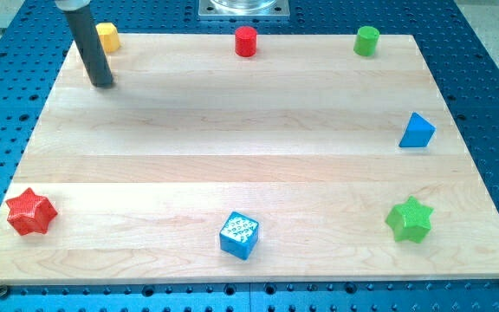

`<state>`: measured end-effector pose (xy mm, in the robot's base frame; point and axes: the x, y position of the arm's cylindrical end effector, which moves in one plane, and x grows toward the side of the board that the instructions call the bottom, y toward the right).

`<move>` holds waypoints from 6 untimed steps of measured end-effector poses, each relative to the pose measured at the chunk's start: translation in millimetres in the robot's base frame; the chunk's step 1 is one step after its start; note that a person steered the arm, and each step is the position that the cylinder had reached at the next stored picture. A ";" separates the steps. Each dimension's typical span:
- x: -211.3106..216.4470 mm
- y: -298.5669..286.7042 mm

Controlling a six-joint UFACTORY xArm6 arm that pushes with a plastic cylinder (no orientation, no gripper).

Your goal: Move the yellow heart into the yellow hexagon

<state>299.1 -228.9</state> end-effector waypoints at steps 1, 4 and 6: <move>23.2 -23.1; -17.4 -21.4; -36.4 4.4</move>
